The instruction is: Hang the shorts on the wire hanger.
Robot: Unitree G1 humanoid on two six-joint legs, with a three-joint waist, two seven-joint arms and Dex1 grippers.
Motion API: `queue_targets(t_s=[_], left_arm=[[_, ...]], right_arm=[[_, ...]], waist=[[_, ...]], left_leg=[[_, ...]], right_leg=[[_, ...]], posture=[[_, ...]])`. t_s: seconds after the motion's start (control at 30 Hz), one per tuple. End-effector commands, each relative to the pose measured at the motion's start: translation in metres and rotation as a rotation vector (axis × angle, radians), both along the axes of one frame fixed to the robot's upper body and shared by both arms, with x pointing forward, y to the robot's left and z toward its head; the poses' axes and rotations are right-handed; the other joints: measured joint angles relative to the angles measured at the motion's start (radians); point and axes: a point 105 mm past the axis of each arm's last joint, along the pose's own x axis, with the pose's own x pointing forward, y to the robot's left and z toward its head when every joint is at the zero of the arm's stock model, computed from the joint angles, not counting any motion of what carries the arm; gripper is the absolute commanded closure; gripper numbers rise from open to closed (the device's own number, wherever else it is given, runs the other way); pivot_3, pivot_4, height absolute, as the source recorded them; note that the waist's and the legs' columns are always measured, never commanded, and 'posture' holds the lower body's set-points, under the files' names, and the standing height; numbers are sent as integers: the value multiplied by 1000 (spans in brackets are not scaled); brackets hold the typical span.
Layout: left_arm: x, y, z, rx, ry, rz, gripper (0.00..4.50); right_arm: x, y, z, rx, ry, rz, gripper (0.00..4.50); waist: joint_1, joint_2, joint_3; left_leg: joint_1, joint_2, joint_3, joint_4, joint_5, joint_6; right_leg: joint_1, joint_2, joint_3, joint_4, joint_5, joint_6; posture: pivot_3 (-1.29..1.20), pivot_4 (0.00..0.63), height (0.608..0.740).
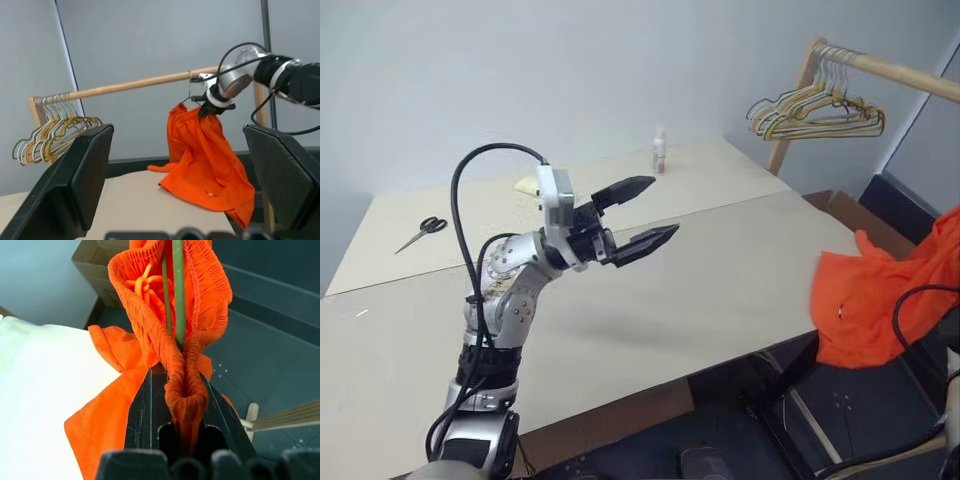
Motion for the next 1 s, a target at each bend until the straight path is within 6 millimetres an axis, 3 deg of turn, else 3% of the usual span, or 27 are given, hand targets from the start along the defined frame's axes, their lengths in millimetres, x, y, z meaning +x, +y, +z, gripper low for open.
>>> queue_targets(t_s=[0.03, 0.23, 0.5, 0.67, 0.87, 1.0], left_arm=[[-5, 4, 12, -34, -47, 4, 0], [-8, 5, 20, -98, -41, -28, 0], [-8, 5, 19, -99, -42, -30, 0], [-8, 5, 19, -99, -44, -30, 0], [-9, 8, 21, -120, -48, -32, 0], [-9, 10, 22, -127, -51, -19, 0]], right_arm=[[1, -1, 10, -30, -31, -3, 4450], [2, 3, 6, -37, 5, 1, 4450], [-5, 1, 23, -227, 76, -91, 1711], [-16, 8, 64, -549, 141, -212, 35], [-9, 40, 115, -980, 139, -261, 35], [6, 67, 125, -1247, 92, -185, 35]], waist=[[4, 0, 0], [10, 0, 0], [21, 3, 0], [26, 5, 0], [25, 5, 0], [28, 5, 0]], left_leg=[[0, 0, 0, 0, 0, 0], [0, 1, 0, -1, -1, 2], [0, 0, 0, -2, -1, 2], [-1, 0, 0, -2, -1, 2], [-1, -1, 0, -2, -1, 2], [-1, -1, 0, -2, -1, 1]], right_leg=[[0, 0, 0, -1, 0, 0], [0, 0, 0, -6, 1, 1], [-1, -1, 0, -6, 1, 1], [-5, -2, 0, -6, 1, 1], [-6, -3, 0, -5, 1, 1], [-6, -3, -1, -5, 1, 1]], posture=[[-147, 0, 740], [-146, 0, 740], [-146, 0, 740], [-138, 0, 740], [-123, 0, 740], [-108, 0, 740]])
